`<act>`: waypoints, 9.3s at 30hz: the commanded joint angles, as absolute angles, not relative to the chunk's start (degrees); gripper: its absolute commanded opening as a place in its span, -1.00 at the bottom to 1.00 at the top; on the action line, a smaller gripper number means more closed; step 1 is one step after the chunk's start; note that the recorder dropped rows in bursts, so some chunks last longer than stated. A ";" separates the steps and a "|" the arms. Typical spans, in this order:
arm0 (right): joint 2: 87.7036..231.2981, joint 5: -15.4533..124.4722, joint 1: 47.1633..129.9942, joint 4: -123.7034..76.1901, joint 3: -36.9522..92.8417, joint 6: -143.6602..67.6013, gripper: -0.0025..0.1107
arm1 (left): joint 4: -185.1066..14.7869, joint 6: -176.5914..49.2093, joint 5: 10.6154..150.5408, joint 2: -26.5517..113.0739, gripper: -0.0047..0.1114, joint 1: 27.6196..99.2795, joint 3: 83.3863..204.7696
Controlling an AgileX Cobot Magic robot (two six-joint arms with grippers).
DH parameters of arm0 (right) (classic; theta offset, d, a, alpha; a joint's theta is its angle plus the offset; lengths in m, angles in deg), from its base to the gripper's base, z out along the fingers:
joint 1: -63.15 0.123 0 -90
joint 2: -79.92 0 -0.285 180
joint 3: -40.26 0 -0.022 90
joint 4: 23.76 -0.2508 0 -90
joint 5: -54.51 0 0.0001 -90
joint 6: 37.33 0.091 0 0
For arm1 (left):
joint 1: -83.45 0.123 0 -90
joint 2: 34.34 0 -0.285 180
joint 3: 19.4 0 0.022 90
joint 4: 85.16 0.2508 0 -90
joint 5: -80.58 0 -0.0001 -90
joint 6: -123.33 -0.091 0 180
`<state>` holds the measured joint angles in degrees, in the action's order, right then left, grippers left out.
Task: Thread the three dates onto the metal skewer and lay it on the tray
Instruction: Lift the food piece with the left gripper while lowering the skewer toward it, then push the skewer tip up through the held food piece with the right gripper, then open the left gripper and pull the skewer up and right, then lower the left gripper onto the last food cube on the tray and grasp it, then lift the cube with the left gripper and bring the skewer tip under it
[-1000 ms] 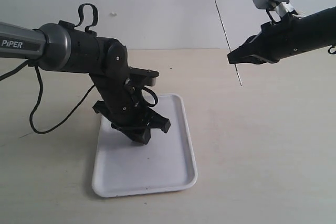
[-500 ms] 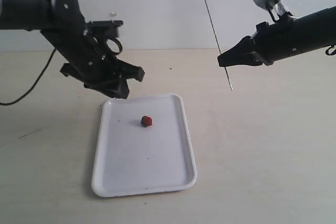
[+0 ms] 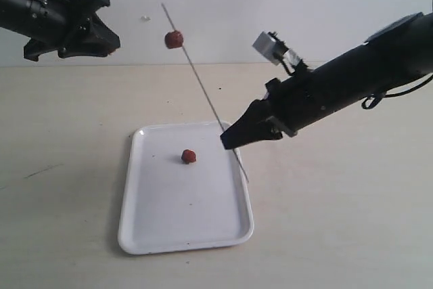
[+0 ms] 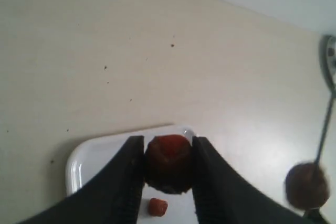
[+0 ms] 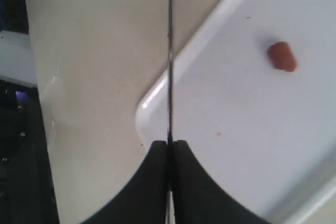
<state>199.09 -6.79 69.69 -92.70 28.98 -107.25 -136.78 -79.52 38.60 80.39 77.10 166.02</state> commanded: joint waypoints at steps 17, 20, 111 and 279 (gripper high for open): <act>198.48 0.00 78.80 -88.22 27.41 -97.23 -0.96 | -144.45 -85.19 38.59 80.11 -0.39 78.18 165.99; 198.48 -0.27 78.80 -88.22 27.41 -98.75 -0.96 | -144.45 -85.43 38.59 80.11 -0.39 78.06 165.99; 198.48 8.60 78.80 -110.72 32.16 -108.95 -0.96 | -142.88 -84.30 36.83 80.11 -0.39 71.88 165.99; 187.61 15.70 70.33 -44.83 33.11 -68.63 -0.96 | -87.64 -51.94 33.05 99.29 -0.41 49.75 176.85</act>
